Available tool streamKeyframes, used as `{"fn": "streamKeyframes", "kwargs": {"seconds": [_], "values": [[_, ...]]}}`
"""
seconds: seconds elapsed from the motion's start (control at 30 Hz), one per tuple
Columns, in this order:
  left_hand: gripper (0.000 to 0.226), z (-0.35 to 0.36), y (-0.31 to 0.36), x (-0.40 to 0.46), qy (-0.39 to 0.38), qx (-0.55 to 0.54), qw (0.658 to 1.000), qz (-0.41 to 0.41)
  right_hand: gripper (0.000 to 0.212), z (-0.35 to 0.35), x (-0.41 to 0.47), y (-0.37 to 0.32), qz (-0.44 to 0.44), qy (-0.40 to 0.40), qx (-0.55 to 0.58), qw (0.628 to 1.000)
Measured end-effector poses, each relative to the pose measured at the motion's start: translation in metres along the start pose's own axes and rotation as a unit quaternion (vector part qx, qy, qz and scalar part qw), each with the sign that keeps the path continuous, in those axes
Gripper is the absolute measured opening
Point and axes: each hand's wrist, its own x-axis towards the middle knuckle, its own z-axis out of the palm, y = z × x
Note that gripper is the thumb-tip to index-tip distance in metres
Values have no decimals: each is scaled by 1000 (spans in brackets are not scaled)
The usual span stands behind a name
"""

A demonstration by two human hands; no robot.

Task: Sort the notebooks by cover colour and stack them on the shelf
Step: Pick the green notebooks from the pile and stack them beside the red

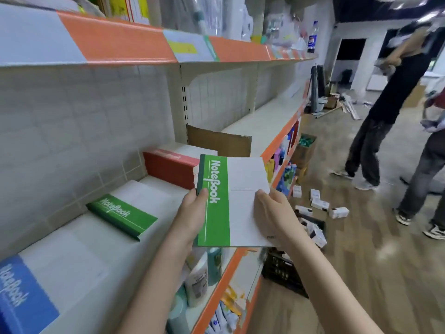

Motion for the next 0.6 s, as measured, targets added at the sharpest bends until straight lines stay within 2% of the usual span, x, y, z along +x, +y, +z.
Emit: {"fn": "streamKeyframes", "kwargs": {"seconds": [0.27,0.43,0.6], "values": [[26,-58,9,29,127,-8,992,-12,22,74,57,-26,-39,-101,5,994],[21,-96,7,24,233,-28,971,-32,20,125,67,-34,-56,-201,16,978],[24,-121,1,17,306,-41,949,-60,17,163,74,-40,-64,-292,9,954]]}}
